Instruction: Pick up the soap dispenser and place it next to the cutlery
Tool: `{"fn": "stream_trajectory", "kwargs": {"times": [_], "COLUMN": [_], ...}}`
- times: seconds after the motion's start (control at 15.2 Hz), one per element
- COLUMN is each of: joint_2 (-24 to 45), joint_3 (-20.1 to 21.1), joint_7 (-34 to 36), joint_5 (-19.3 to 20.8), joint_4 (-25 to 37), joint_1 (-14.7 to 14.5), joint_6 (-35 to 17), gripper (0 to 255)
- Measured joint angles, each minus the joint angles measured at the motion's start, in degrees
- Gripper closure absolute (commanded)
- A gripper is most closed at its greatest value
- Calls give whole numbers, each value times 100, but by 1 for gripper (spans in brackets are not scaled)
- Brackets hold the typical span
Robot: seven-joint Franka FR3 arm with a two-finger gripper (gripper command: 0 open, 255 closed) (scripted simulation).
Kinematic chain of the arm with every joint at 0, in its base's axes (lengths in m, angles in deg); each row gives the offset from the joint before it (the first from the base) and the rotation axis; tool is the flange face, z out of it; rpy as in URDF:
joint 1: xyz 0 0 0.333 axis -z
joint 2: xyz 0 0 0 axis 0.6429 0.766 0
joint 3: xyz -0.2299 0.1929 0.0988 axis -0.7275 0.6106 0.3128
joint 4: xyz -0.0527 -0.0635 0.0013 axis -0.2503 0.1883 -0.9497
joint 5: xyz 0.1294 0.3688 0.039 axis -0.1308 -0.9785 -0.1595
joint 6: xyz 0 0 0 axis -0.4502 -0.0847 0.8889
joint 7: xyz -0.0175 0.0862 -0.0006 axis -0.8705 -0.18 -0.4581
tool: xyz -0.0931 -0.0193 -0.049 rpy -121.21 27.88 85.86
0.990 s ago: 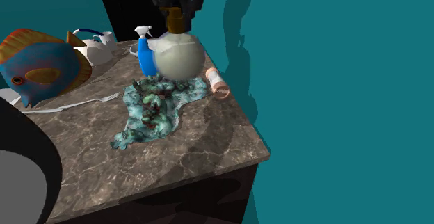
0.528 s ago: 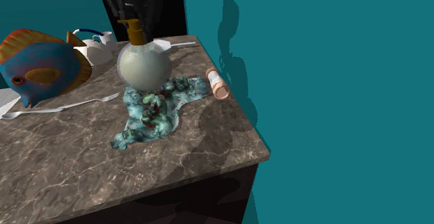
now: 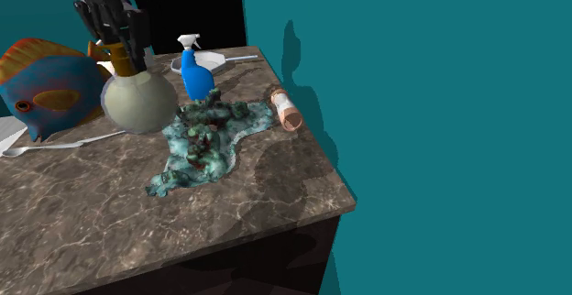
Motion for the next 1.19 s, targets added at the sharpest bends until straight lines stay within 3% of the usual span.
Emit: {"fn": "stream_trajectory", "kwargs": {"times": [0.33,1.19], "joint_2": [-174,417], "joint_3": [460,1925], "joint_7": [636,2562], "joint_5": [-204,-490], "joint_4": [-397,-292], "joint_1": [-194,-715], "joint_6": [-292,-1033], "gripper": [255,255]}}
